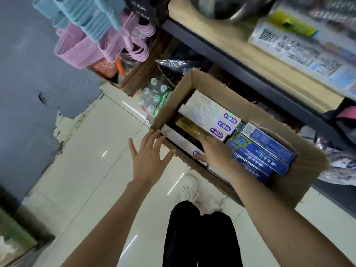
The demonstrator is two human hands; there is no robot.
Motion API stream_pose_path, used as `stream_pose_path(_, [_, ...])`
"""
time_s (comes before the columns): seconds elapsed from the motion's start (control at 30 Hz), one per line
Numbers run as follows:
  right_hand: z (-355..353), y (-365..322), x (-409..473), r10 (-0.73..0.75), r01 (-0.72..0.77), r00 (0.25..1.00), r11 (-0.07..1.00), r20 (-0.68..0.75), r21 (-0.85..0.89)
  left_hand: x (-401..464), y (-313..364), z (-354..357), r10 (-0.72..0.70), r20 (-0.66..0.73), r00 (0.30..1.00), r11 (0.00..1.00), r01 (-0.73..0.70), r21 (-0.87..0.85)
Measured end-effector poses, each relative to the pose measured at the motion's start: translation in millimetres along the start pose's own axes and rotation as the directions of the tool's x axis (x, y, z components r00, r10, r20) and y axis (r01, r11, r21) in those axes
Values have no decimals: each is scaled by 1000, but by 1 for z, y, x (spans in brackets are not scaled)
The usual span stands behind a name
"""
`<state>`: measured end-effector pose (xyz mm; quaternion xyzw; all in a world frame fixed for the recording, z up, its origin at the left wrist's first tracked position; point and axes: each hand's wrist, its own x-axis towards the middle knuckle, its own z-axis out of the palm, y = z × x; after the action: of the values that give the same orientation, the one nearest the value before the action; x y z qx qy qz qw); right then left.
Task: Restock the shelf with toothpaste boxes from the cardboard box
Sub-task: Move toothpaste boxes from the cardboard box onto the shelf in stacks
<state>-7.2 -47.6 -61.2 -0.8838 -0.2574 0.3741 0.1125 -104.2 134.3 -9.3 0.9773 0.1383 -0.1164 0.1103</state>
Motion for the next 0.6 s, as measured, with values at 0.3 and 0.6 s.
stream_pose_path(0.3, [22, 0, 40, 16, -20, 991, 999, 131, 33, 11, 1, 7, -15, -84, 996, 999, 12, -42])
stream_pose_path(0.6, [-33, 24, 9, -130, 122, 990, 985, 62, 121, 76, 31, -10, 303, 352, 886, 936, -346, 66])
